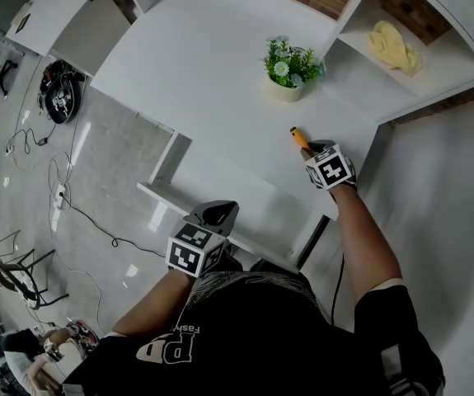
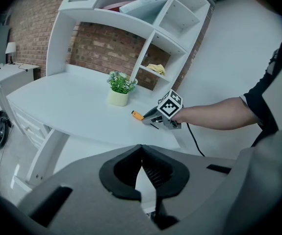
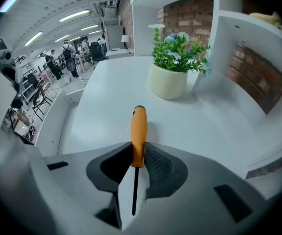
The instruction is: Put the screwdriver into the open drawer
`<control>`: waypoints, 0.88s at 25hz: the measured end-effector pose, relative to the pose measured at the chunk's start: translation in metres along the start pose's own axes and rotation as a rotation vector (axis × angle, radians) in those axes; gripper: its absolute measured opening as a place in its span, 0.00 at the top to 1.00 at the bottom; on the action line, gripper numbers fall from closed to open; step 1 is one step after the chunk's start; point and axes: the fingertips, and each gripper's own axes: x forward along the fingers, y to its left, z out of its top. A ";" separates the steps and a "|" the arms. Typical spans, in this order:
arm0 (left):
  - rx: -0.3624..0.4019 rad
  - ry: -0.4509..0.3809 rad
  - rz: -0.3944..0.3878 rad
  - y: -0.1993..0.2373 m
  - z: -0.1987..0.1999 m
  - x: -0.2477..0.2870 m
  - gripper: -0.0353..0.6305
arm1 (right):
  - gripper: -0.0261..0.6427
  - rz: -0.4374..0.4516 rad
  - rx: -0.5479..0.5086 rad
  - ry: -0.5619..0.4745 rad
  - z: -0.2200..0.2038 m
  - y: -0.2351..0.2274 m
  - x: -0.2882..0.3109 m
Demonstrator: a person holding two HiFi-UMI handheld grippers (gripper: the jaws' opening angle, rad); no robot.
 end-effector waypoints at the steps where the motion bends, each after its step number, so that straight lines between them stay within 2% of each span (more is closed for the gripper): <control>1: -0.002 0.002 -0.002 -0.001 0.000 0.000 0.92 | 0.84 -0.001 -0.009 -0.009 0.002 0.002 -0.003; 12: -0.023 0.003 -0.038 -0.018 -0.004 0.000 0.92 | 0.84 0.006 -0.141 -0.090 0.006 0.046 -0.044; 22: -0.006 -0.010 -0.048 -0.042 -0.009 -0.005 0.92 | 0.84 0.065 -0.268 -0.098 -0.025 0.116 -0.079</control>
